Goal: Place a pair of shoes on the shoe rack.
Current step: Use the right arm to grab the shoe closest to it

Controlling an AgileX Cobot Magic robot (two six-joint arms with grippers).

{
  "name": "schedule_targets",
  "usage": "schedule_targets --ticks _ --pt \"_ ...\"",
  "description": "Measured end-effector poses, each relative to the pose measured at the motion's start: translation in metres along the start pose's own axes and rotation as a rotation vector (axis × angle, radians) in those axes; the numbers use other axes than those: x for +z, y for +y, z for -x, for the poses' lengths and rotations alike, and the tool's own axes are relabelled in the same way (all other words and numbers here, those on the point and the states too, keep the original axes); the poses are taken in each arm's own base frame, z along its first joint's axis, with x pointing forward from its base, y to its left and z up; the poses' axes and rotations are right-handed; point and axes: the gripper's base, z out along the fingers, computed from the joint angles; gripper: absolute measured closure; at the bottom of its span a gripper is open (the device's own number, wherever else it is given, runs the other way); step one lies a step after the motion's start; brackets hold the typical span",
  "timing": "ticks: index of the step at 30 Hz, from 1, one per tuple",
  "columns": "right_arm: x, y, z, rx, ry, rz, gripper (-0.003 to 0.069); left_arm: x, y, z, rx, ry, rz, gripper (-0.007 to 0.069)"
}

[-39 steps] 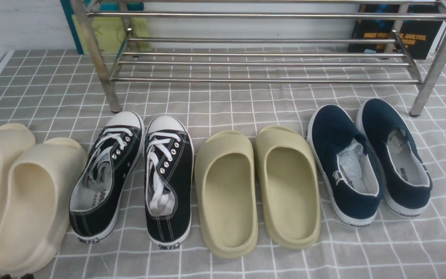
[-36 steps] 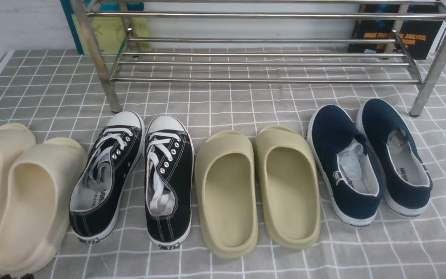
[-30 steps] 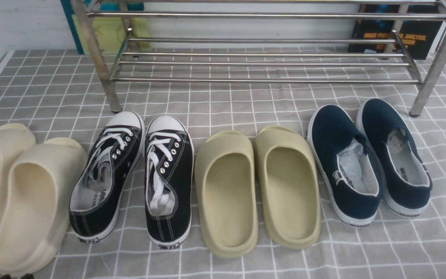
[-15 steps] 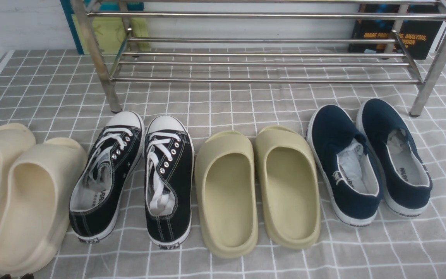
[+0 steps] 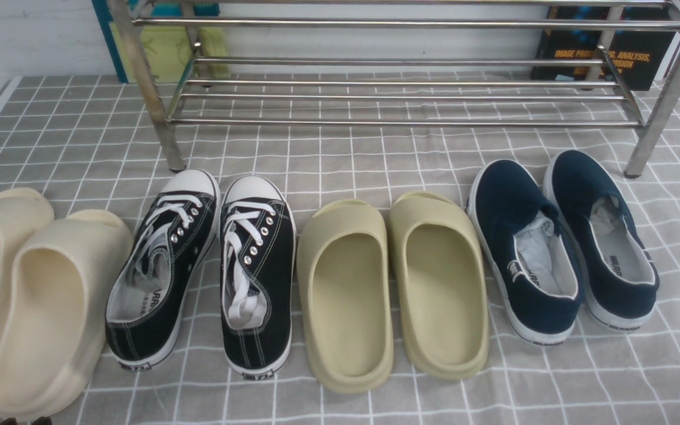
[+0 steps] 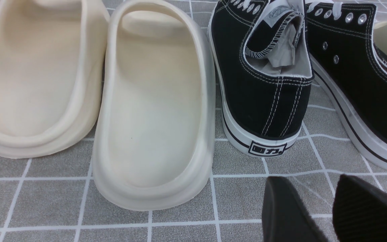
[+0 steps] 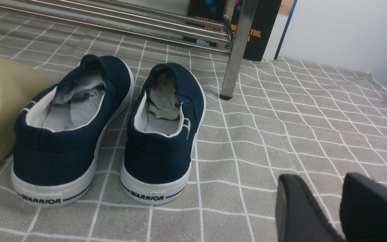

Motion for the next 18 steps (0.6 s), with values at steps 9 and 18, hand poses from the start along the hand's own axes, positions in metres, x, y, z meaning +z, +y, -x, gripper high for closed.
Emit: schedule_targets --ticks 9,18 --pt "-0.002 0.003 0.019 -0.017 -0.212 0.031 0.0421 0.0 0.0 0.0 0.0 0.0 0.0 0.0386" --pt "-0.024 0.011 0.061 -0.02 -0.74 0.13 0.0421 0.0 0.0 0.0 0.0 0.0 0.0 0.0386"
